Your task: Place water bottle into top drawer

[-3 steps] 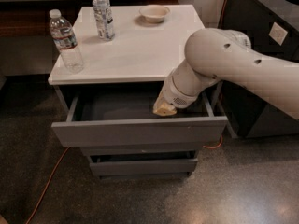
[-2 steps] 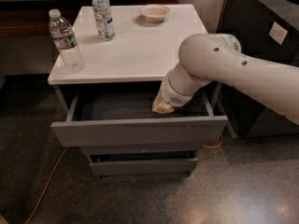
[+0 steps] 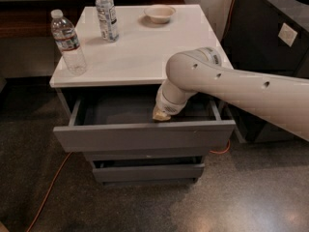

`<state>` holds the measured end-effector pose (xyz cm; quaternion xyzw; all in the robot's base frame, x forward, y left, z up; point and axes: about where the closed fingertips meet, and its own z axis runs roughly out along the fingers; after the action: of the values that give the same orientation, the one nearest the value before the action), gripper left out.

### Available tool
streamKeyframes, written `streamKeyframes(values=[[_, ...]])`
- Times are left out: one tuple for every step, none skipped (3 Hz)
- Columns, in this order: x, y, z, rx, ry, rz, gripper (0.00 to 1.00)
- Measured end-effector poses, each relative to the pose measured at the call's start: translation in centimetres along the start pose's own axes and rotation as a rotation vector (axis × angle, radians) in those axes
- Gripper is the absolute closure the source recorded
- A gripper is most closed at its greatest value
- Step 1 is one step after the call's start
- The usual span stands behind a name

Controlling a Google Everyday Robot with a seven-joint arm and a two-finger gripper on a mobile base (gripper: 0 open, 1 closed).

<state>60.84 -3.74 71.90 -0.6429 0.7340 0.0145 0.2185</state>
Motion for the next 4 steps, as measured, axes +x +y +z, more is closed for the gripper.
streamKeyframes(values=[[0.7, -0.4, 2.0, -0.001, 0.037, -0.027, 1.0], [1.2, -0.5, 3.1, -0.011, 0.06, -0.046, 1.0], [1.3, 0.9, 2.9, -0.05, 0.072, -0.056, 1.0], [1.2, 2.5, 2.2, -0.079, 0.066, -0.047, 1.0]])
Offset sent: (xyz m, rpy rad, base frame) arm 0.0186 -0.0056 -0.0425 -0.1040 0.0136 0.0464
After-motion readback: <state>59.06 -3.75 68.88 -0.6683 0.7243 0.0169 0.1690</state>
